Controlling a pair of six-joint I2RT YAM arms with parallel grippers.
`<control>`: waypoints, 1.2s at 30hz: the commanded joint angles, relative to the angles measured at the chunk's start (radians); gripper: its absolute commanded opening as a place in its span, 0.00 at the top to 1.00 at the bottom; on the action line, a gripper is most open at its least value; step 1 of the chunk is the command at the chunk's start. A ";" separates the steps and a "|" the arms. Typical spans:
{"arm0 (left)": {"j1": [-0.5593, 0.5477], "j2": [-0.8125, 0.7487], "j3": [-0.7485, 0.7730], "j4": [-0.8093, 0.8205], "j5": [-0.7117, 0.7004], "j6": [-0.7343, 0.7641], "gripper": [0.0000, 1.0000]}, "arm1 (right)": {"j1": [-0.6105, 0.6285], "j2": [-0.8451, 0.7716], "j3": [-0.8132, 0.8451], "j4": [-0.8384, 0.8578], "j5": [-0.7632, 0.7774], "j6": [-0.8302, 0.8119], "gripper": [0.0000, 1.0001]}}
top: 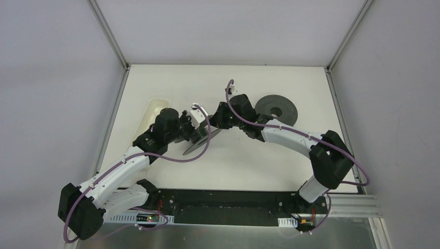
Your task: Wrap the cables
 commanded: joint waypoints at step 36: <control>0.220 0.208 0.207 0.020 0.188 -0.448 1.00 | -0.010 -0.503 -0.155 -0.106 0.230 -0.031 0.40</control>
